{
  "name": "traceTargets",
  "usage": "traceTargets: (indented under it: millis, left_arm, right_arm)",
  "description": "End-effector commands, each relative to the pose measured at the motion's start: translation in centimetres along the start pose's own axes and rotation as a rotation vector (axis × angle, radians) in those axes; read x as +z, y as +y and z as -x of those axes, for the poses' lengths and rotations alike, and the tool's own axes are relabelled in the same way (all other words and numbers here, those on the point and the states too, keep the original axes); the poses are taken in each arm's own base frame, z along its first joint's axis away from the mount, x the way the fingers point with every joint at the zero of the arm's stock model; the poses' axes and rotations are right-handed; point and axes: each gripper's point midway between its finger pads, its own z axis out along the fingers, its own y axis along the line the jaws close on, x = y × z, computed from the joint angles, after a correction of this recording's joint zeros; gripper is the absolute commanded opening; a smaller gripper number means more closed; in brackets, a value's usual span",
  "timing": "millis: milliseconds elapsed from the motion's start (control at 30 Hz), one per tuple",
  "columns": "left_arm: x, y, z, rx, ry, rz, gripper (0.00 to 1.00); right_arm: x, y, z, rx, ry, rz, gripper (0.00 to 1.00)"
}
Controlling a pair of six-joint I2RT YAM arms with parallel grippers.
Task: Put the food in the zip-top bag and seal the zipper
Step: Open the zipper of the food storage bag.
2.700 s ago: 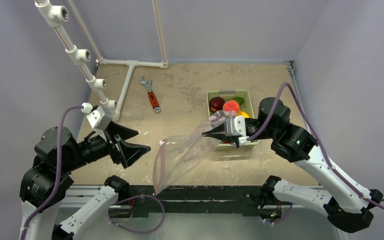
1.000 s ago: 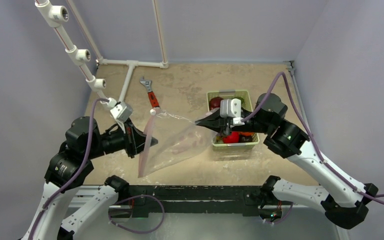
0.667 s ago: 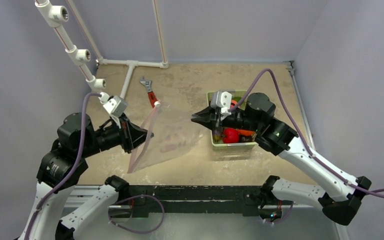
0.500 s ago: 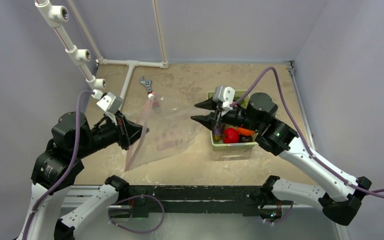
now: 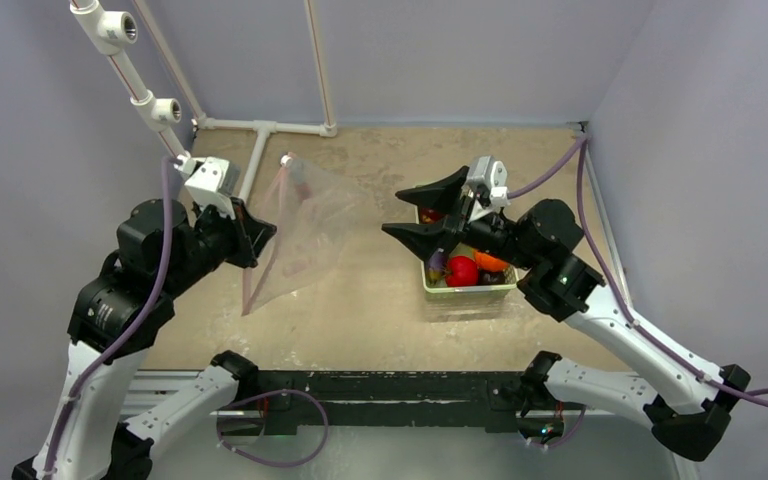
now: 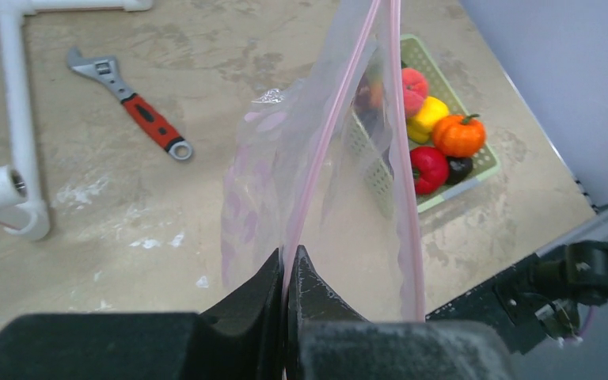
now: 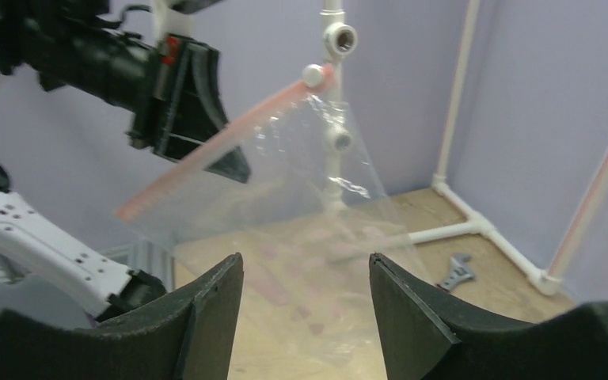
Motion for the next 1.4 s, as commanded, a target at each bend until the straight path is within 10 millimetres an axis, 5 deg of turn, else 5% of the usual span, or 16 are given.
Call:
traceTargets:
  millis: [0,300,600,1033,1367]
  left_arm:
    - [0.4,2.8,1.3,0.001,-0.033,0.163,0.0]
    - [1.8,5.6,1.9,-0.044,-0.05,0.34,0.0]
    - [2.7,7.6,1.5,-0.067,-0.03,0.464,0.0]
    - [4.2,8.3,-0.1,-0.138,-0.027,0.496,0.0]
    - [4.4,8.3,-0.6,-0.146,-0.023,0.492,0.0]
  right_arm:
    - [0.6,2.6,1.9,0.106,-0.068,0.136,0.63]
    - [4.3,0.5,0.1,0.256,-0.029,0.044,0.64]
    - [9.4,0.5,-0.3,0.425,-0.014,-0.164,0.68]
    - [15.9,1.8,-4.7,0.499,0.099,-0.307,0.71]
    - [17.9,1.7,-8.4,0.489,0.19,-0.389,0.69]
